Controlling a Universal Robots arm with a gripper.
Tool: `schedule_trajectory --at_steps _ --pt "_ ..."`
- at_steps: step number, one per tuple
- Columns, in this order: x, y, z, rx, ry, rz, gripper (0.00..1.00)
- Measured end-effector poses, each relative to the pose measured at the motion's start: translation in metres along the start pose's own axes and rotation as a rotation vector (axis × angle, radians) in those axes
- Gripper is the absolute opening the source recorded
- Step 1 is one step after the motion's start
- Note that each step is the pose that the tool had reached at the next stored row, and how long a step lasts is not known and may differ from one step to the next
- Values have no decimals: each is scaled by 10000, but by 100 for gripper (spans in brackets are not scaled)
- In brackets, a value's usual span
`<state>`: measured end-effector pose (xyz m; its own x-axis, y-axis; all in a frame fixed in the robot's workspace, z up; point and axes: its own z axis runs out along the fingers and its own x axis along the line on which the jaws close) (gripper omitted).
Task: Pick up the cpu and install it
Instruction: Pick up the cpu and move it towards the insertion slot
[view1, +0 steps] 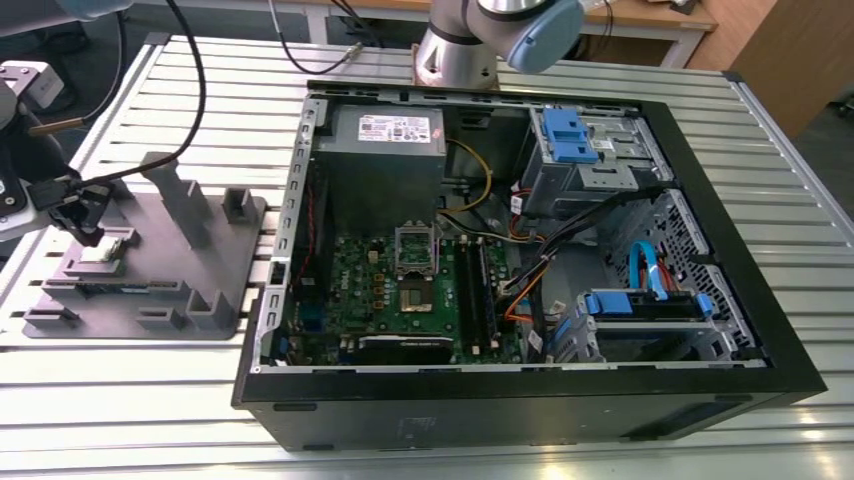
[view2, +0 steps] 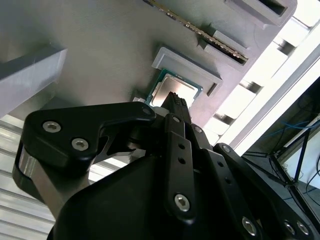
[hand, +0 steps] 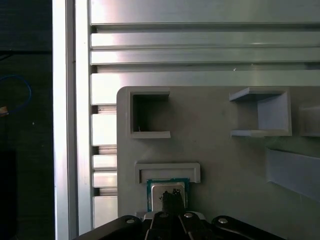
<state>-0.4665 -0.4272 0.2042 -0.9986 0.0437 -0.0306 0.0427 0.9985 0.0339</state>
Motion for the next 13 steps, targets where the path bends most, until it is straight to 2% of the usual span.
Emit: schedule_trajectory --at_steps 13 --pt "1 -1 32 0 0 0 11"
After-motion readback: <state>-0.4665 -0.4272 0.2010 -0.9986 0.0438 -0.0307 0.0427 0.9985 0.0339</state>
